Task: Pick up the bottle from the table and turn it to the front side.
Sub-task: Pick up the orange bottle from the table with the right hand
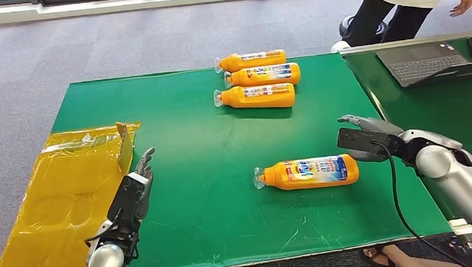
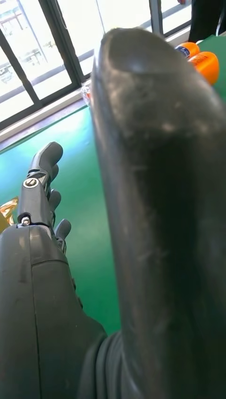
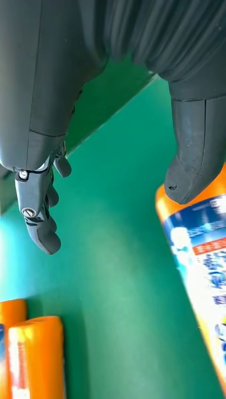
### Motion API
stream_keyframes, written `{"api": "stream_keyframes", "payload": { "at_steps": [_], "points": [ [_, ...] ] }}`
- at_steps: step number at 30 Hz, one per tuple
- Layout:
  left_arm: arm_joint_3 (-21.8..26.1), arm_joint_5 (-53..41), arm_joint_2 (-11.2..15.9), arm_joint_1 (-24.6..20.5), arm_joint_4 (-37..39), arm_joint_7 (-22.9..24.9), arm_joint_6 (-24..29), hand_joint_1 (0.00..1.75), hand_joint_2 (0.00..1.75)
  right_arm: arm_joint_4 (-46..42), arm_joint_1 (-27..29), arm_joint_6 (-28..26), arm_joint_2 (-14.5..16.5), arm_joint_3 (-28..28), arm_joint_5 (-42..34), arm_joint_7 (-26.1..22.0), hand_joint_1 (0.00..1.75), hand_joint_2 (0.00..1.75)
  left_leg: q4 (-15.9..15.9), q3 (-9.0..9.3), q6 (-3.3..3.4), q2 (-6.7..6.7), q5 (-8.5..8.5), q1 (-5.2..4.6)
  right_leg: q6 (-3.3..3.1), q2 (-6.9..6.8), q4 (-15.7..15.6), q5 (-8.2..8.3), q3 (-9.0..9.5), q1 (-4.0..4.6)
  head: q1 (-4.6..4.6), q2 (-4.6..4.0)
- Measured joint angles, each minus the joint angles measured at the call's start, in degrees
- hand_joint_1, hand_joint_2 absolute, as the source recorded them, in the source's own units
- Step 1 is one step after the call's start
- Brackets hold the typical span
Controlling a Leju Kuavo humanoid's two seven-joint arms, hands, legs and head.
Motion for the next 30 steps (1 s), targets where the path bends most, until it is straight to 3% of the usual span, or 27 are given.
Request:
{"api": "stream_keyframes", "payload": {
  "at_steps": [6,12,15,22,27,30],
  "points": [
    [0.0,0.0,0.5,1.1,-0.4,0.4,0.0,0.0,0.0,-5.1,0.4,5.1,-6.1,0.9,-14.9,7.8,0.0,1.75,0.0,-0.05,0.01,-0.02,-0.01,-0.05,0.01,-0.02,0.0,-0.01,-0.04,-0.06,0.01,0.0],
    [0.0,0.0,0.6,1.3,-0.4,0.4,0.0,0.0,0.0,-7.4,0.8,7.5,-10.2,2.0,-26.8,8.2,0.0,1.75,0.0,-0.02,0.02,0.04,-0.03,-0.05,0.02,0.04,0.0,-0.01,-0.05,-0.05,0.01,0.0],
    [-0.5,0.4,0.6,0.9,-0.1,0.4,0.0,0.0,0.0,-6.9,1.1,7.1,-9.7,3.9,-27.1,5.5,0.0,1.75,0.0,-0.01,0.02,0.04,-0.02,-0.04,0.01,0.06,0.0,0.0,-0.03,-0.01,0.01,0.0],
    [-2.2,1.2,0.5,-0.9,1.1,0.9,0.2,0.0,0.0,-1.9,3.1,3.7,-4.0,8.8,-22.9,0.6,0.0,1.75,0.0,0.02,0.0,0.0,0.03,0.03,0.01,-0.01,0.0,0.01,0.02,0.07,0.0,0.0],
    [-2.5,1.5,0.5,-0.8,1.4,1.0,0.4,0.0,0.0,-1.4,5.0,2.6,-3.0,9.3,-21.4,-1.5,0.0,1.75,0.0,0.07,0.0,0.08,-0.03,0.04,0.0,0.1,0.0,-0.01,0.04,0.08,0.01,0.0],
    [-2.5,1.7,0.5,-0.6,1.5,1.1,0.9,0.0,0.0,-0.9,4.7,-0.7,-2.6,9.5,-13.6,-3.2,0.0,1.75,0.0,0.09,0.03,0.13,-0.07,0.03,0.01,0.13,0.0,-0.01,0.08,0.05,0.0,0.0]
  ]
}}
